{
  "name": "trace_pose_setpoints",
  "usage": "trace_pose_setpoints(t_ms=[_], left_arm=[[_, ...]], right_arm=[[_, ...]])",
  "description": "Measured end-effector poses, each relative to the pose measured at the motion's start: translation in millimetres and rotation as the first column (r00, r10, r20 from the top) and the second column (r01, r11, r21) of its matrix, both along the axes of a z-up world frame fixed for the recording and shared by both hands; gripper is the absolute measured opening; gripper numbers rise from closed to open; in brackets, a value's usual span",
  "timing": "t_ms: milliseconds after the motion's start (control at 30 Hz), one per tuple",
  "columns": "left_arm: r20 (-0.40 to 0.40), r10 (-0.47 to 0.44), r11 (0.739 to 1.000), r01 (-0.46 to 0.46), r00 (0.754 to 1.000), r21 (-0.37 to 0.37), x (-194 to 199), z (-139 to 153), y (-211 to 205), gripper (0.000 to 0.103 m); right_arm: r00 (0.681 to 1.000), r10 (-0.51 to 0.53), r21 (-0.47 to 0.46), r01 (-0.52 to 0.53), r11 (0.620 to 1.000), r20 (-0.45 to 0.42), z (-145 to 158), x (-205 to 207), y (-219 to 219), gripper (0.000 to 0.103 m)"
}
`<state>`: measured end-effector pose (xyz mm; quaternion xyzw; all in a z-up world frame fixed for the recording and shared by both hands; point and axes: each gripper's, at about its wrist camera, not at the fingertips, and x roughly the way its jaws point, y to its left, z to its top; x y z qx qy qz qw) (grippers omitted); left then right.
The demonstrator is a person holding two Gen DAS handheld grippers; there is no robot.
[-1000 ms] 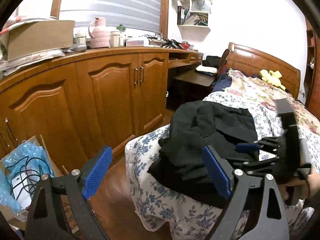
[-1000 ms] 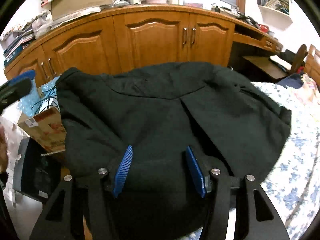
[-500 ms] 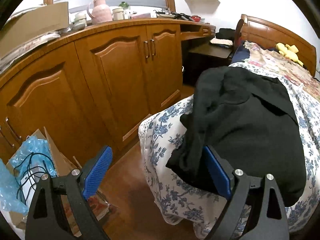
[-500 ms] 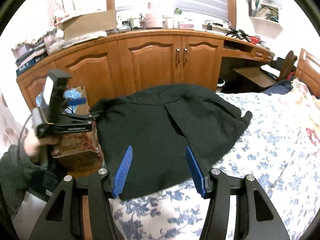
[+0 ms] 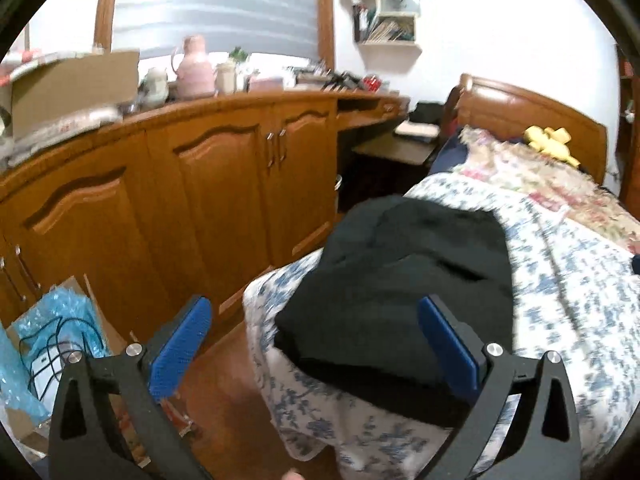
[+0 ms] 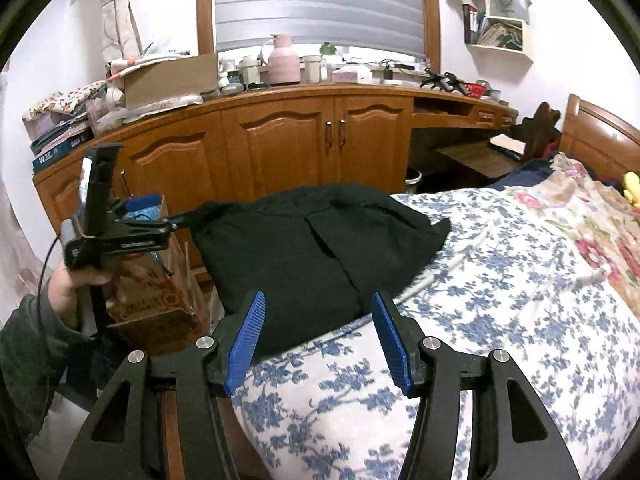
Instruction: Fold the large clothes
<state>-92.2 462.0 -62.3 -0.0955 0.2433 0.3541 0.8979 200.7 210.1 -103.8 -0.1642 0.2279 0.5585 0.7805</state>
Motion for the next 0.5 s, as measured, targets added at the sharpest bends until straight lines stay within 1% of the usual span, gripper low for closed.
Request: trace_pose_setpoints(t_ms=[67, 167, 267, 367, 433, 500], left_arm=[[0.015, -0.021, 0.999, 0.021, 1.0, 0.024, 0.4, 11.5, -16.4, 0.103], [0.008, -0.034, 0.998, 0.034, 0.999, 0.056, 5.7, 25.8, -39.4, 0.103], [0.032, -0.084, 0.995, 0.082, 0.996, 0.057, 11.6, 35.5, -63.0, 0.103], [0.04, -0.143, 0.989, 0.141, 0.989, 0.047, 24.2, 40.2, -88.5, 0.103], [0.038, -0.173, 0.984, 0.171, 0.984, 0.051, 33.1, 41.8, -105.4, 0.103], [0.023, -0.195, 0.979, 0.193, 0.981, 0.067, 44.7, 42.2, -125.1, 0.103]], right_arm=[[1.0, -0.015, 0.009, 0.014, 1.0, 0.004, 0.8, -3.6, -10.7, 0.059], [0.999, -0.041, 0.024, 0.041, 0.999, 0.0, 1.9, -7.7, -27.5, 0.063], [0.998, -0.061, 0.041, 0.061, 0.997, -0.005, 2.4, -11.4, -48.1, 0.068], [0.996, -0.09, 0.046, 0.091, 0.995, -0.008, 0.3, -12.2, -69.4, 0.074], [0.993, -0.119, 0.046, 0.119, 0.992, -0.008, -1.4, -11.6, -82.1, 0.079], [0.989, -0.146, 0.049, 0.146, 0.988, -0.013, -4.1, -10.4, -97.3, 0.081]])
